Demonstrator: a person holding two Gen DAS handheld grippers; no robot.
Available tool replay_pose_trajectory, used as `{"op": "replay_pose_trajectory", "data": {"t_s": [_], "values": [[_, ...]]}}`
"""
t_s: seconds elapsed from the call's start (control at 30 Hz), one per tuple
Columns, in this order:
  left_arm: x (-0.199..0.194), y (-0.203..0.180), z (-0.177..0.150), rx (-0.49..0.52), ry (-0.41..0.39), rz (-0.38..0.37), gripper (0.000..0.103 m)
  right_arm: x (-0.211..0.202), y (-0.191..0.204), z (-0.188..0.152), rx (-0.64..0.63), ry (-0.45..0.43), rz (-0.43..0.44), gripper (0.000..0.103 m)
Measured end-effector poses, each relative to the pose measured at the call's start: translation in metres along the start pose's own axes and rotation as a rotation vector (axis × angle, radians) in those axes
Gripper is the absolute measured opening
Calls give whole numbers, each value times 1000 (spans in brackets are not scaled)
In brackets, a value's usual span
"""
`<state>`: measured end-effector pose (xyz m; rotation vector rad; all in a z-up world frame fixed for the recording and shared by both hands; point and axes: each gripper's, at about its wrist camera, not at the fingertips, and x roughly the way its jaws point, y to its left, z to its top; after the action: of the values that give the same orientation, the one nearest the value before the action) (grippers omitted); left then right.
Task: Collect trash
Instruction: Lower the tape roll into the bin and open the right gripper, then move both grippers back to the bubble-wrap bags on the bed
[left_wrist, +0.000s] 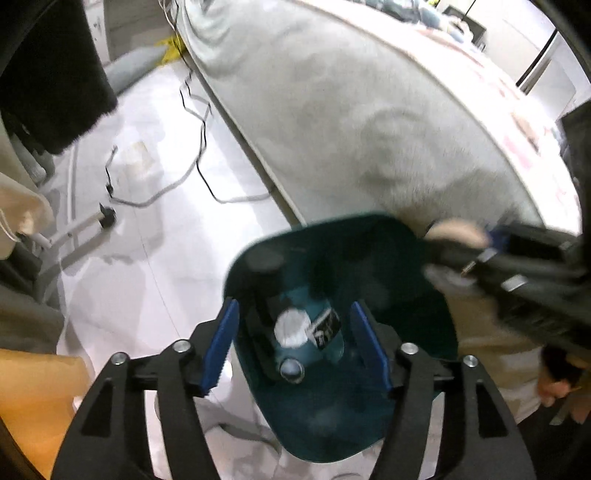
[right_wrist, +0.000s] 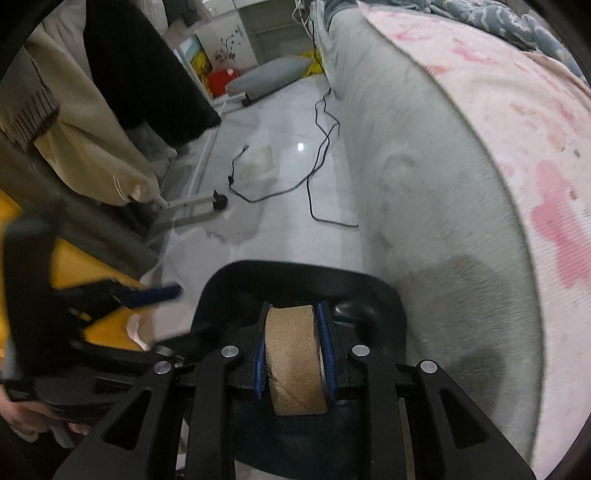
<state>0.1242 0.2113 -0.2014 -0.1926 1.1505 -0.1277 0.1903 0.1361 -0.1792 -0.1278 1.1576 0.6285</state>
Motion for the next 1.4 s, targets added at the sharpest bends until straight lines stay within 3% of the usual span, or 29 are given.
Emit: {"op": "replay_pose_trajectory", "data": {"t_s": [0.33,0.47,0.6,0.7,0.8,0.97,1.03,1.2,1.4], "values": [[-46,-1,8,12,-193,39,75,38,4,-15,-21,104,-50,25],[-61,-6,10,49,-257,114,75,51,3,-22,-27,146,-66,26],[-73,-2,16,16,-289,150,83,59,7,-25,-35,173,-61,46],[-87,0,22,3,-326,163,85,53,9,-24,-54,166,-61,52],[-104,-4,27,0,-369,173,92,45,9,-22,-60,143,-66,59],[-134,-18,38,-2,-439,162,95,18,17,-12,-62,66,-61,71],[-143,-25,42,11,-459,164,95,0,24,-5,-81,25,-43,81],[-162,-42,55,32,-477,138,98,-45,33,12,-129,-59,-24,88],[-170,-64,72,44,-509,85,100,-81,13,22,-157,-186,-100,91]]}}
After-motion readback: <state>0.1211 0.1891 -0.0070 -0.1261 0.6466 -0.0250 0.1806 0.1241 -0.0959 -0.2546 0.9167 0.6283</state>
